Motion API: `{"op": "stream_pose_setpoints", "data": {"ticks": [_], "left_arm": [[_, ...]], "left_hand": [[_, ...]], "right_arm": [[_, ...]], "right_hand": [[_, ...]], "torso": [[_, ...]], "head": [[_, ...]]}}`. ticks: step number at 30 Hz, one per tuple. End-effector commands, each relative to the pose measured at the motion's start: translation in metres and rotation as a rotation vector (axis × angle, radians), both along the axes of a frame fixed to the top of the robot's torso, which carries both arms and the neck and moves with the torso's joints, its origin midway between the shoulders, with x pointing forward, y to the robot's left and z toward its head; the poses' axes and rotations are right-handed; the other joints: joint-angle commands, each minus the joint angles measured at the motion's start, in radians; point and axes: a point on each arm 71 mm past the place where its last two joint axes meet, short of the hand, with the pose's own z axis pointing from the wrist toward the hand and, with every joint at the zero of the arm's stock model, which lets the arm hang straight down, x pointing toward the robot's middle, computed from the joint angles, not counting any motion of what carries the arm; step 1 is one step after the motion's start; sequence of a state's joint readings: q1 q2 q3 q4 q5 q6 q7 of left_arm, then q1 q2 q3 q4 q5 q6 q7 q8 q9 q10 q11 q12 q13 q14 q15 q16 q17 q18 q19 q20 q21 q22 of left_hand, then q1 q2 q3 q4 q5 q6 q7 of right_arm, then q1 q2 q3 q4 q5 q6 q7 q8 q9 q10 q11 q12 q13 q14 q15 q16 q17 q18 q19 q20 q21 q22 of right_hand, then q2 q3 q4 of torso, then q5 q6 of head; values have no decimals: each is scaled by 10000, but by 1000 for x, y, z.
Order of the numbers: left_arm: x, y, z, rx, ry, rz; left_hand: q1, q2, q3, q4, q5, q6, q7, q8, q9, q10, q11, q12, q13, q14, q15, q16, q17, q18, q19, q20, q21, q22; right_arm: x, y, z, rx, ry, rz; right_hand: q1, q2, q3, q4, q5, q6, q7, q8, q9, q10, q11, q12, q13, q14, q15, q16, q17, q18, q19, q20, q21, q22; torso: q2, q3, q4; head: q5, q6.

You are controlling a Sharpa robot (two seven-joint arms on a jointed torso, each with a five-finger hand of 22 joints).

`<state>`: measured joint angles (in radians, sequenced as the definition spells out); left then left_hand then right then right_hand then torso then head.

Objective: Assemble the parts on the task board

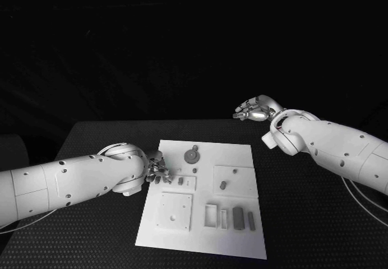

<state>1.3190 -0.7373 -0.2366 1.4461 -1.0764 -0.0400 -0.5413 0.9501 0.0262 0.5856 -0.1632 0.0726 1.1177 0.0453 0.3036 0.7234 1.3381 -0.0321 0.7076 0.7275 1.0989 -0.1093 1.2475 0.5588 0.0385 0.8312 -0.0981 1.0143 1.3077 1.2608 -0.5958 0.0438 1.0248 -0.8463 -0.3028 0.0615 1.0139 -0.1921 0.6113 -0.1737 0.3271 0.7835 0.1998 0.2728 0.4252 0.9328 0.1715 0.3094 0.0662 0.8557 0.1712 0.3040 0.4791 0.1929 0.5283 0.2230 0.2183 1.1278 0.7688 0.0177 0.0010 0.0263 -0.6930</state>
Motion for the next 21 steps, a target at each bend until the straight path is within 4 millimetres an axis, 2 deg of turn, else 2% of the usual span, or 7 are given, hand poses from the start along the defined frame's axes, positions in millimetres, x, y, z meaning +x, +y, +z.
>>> {"op": "stream_pose_setpoints", "data": {"ticks": [1,6,9,12,21], "left_arm": [[-3,1,-5,222,238,-42],[-2,3,-5,195,273,-5],[-1,4,-5,166,286,65],[-1,4,-6,148,346,50],[-1,6,-7,-58,580,186]], "left_hand": [[93,47,44,-8,61,90,17,49,33,301,-248,-23,13,50,-129,61,16,54,69,-1133,36,176],[112,66,58,-45,107,119,4,63,39,316,-262,-23,27,67,-133,72,20,59,81,-1142,49,179],[88,76,67,-105,349,147,-7,78,53,329,-273,-37,59,79,-134,79,22,53,91,-1147,67,181],[73,75,69,-125,434,153,-10,82,59,340,-277,-39,74,86,-136,83,23,52,96,-1150,74,180],[64,79,75,-157,524,178,-21,98,72,360,-288,-36,97,106,-141,98,29,54,109,-1156,89,182]], "right_arm": [[-1,2,-1,17,63,142],[-1,2,-2,18,72,142],[-1,2,-1,29,36,143],[-1,3,-2,30,33,143],[-1,3,-2,27,59,155]], "right_hand": [[35,-27,-6,46,33,-62,178,-16,-10,22,76,-65,7,-80,14,-8,-14,-205,-58,20,-45,15],[36,-27,-7,48,34,-63,178,-15,-10,24,76,-71,7,-82,14,-7,-16,-206,-59,20,-48,19],[36,-27,-7,49,36,-63,178,-14,-10,25,76,-74,7,-82,15,-6,-18,-207,-60,20,-50,21],[39,-26,-7,49,38,-63,178,-12,-10,27,76,-79,8,-82,15,-5,-20,-207,-60,18,-52,24],[46,-27,-7,50,44,-62,176,-7,-10,37,77,-93,9,-83,15,0,-27,-209,-59,16,-60,35]], "torso": [[0,-5,-3],[5,-10,-1],[2,-11,0],[1,-8,0],[1,2,1]], "head": [[1,4],[10,2],[-7,7],[-9,6],[-8,-12]]}}
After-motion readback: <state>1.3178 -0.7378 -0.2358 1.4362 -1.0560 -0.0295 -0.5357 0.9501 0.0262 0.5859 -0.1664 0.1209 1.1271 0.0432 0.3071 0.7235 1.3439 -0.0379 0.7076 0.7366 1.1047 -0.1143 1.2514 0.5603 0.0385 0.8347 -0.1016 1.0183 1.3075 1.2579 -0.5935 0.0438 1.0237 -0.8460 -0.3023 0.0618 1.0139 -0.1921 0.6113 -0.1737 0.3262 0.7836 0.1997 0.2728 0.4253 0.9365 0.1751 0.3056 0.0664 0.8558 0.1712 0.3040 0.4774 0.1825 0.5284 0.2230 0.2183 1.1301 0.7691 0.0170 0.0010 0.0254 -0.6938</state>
